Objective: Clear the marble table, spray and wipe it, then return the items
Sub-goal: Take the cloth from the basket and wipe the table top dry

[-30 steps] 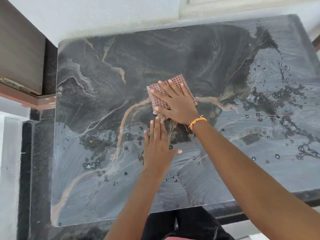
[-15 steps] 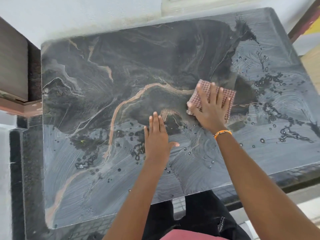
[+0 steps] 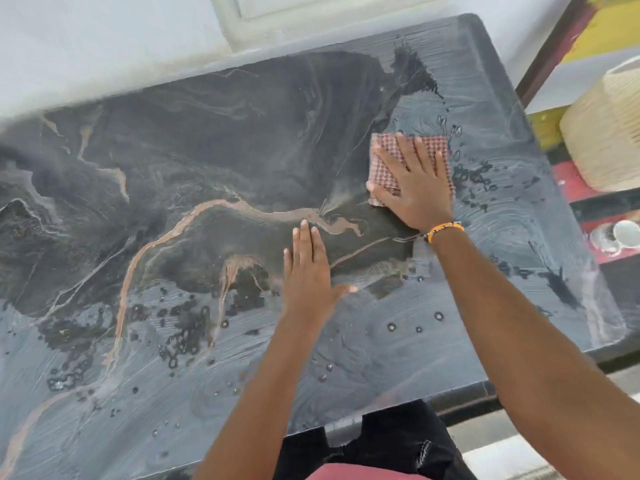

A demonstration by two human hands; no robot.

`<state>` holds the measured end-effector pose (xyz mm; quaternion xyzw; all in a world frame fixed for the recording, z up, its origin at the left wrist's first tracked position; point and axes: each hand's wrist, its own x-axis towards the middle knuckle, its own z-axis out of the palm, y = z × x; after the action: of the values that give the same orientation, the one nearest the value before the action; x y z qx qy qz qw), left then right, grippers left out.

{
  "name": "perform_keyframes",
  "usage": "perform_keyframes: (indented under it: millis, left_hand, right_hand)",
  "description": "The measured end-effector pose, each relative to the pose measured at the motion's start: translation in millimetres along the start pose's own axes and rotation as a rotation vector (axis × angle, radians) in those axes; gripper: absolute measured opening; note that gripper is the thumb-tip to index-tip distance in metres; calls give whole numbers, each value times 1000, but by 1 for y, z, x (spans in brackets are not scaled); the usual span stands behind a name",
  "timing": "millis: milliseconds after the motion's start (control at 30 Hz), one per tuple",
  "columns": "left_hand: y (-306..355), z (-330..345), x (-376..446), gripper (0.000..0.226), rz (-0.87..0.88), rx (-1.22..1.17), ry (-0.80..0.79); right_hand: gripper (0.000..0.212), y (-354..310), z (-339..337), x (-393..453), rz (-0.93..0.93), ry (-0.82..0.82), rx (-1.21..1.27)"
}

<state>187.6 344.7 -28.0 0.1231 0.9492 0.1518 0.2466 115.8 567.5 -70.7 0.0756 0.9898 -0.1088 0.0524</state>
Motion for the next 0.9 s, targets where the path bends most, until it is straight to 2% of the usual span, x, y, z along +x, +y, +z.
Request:
perform_keyframes:
  millis: [133, 200, 267, 333, 433, 533, 600, 667, 733, 900]
  left_hand:
    - [45, 9, 25, 110, -61, 15, 14]
    - [51, 11, 30, 110, -109, 44, 14]
    - [51, 11, 30, 111, -123, 42, 12]
    - [52, 11, 29, 111, -126, 28, 12]
    - [53, 10, 30, 111, -130, 17, 23]
    - [54, 9, 29, 116, -165, -65, 24]
    - [56, 9, 31, 119, -184, -66, 23]
    - [64, 9, 37, 118, -186, -34, 45]
    - [75, 6, 48, 116, -176, -19, 66]
    - [92, -2, 83, 115, -168, 28, 82]
  right_hand:
    - [68, 109, -27, -12, 277, 18, 50]
    - [69, 122, -27, -30, 407, 39, 81]
    - [70, 104, -19, -49, 488, 65, 106]
    - [69, 66, -10, -61, 406, 67, 82]
    - [67, 3, 6, -59, 82, 2, 38]
    - [63, -38, 11, -25, -227, -34, 44]
    - [61, -45, 7, 9, -338, -46, 43]
    - [61, -31, 1, 43, -358, -53, 32]
    - [60, -1, -7, 69, -301, -39, 47]
    - [60, 113, -32, 92, 29, 39, 55]
